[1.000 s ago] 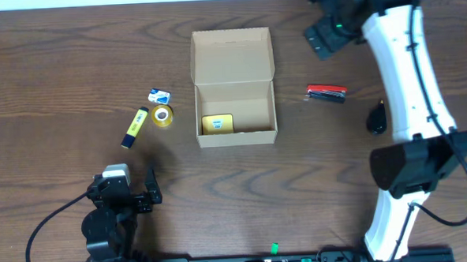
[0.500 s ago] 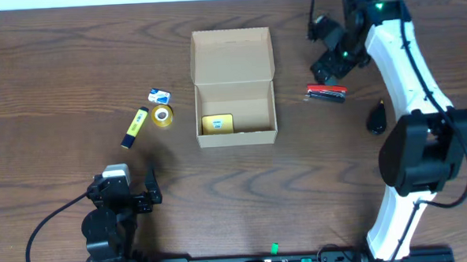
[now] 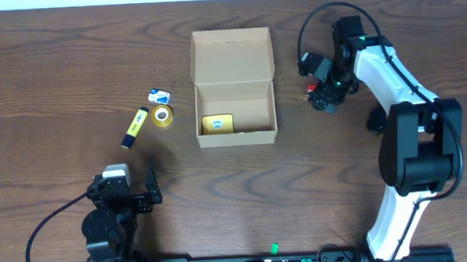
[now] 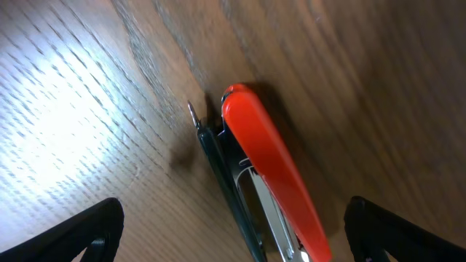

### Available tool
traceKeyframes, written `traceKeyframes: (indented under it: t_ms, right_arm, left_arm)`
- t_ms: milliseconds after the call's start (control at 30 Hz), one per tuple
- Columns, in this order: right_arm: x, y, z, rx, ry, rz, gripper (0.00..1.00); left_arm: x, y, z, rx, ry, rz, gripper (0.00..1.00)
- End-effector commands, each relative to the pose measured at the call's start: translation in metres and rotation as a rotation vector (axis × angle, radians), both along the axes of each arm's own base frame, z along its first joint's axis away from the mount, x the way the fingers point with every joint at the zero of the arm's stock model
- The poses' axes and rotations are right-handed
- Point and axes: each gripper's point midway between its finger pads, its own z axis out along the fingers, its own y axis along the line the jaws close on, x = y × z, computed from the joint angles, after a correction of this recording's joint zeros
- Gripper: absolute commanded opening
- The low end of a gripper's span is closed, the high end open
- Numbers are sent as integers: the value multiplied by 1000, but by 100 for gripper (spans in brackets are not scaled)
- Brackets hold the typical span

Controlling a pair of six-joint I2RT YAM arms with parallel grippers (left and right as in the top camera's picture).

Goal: Pack container
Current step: 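Lower the right gripper onto the red stapler and grasp it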

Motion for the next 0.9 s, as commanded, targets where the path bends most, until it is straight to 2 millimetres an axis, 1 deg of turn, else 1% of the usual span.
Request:
traceKeyframes:
  t_ms: [0,133,233,400,533,733,800,867]
  right_arm:
    - [-4,-7,-10,-46,9,31,97]
    - [-2,-13,-18,-78,-16,37,93]
    - [2,-17,-20,-79,-33,29,91]
    - [2,-18,-22,-68,-30,23,81]
    - [2,-14,-22,-42,-29,26,75]
    - [3,-3,-22,27,-32,36,72]
    - [4,-2,-22,37,-38,36,72]
    - [5,-3,-26,37,-37,34,72]
  left_arm:
    - [0,0,-9,-6,17,2,95]
    - [0,0,-9,-6,17,1,95]
    - [0,0,-9,-6,17,1,95]
    - [0,0,-9,-6,17,2,95]
    - [0,0,-9,-6,17,1,95]
    - [0,0,-9,-6,17,1,95]
    - [0,0,-9,-6,17,1,95]
    - [0,0,-9,-6,17,1,95]
